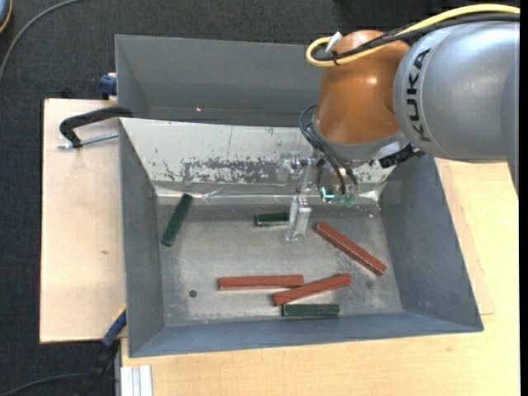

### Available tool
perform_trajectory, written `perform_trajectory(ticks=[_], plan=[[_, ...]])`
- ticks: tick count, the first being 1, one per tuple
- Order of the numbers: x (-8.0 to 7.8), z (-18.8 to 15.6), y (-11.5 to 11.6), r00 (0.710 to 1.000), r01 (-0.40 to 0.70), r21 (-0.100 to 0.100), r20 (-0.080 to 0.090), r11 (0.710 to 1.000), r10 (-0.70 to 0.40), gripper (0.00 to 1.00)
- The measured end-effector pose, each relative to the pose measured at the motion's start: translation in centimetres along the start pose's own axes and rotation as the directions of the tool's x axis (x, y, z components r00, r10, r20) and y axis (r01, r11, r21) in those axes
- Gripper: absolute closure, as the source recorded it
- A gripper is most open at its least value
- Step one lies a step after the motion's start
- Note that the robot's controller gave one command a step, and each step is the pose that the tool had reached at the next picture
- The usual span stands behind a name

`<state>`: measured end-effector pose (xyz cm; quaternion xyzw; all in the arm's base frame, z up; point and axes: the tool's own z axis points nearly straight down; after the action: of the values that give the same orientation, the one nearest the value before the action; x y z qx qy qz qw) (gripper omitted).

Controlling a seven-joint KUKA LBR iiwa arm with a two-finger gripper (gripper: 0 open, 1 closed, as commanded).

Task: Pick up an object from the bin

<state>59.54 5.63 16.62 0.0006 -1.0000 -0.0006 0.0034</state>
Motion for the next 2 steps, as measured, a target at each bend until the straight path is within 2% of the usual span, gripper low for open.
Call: perform_trajectory(ticks=[1, 2], plan=[[2.02, 9.64, -2.25, 0.949, -0.315, -0.001, 0.002, 0.949, 0.315, 0.0], [1.9, 9.48, -2.23, 0.949, -0.314, -0.003, 0.006, 0.949, 0.314, 1.0]])
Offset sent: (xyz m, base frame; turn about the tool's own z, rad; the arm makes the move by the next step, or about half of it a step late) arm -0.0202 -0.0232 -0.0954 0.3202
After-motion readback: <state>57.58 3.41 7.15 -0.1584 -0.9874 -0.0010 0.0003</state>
